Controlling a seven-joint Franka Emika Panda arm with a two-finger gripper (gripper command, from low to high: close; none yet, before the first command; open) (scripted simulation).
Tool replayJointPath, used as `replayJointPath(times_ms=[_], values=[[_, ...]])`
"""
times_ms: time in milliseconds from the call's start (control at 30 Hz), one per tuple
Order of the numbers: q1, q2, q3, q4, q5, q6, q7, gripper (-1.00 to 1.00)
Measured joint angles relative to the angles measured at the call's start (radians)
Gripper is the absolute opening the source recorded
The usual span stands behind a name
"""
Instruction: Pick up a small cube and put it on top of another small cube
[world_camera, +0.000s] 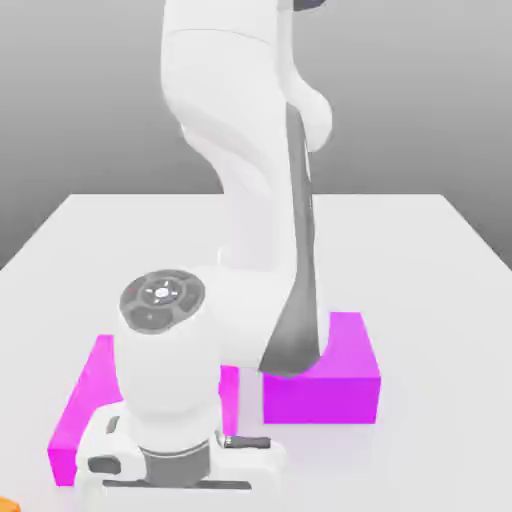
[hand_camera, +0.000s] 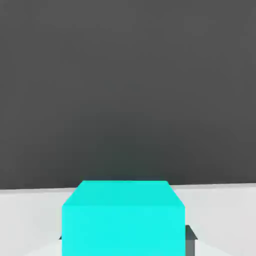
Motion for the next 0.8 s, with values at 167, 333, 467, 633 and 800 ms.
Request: replayJointPath(times_ms=[167, 333, 467, 633, 800], values=[[0.007, -0.167, -0.032, -0.063, -0.004, -0.106, 0.058, -1.00], [-0.007, -0.345, -0.093, -0.190, 0.018, -0.159, 0.235, -1.00], [-0.056, -0.492, -0.124, -0.296, -0.011, -0.196, 0.415, -1.00], [-0.130, -0.677, -0.125, -0.428, -0.075, -0.243, 0.662, -1.00], [-0.247, -0.859, -0.095, -0.560, -0.137, -0.291, 0.907, -1.00]])
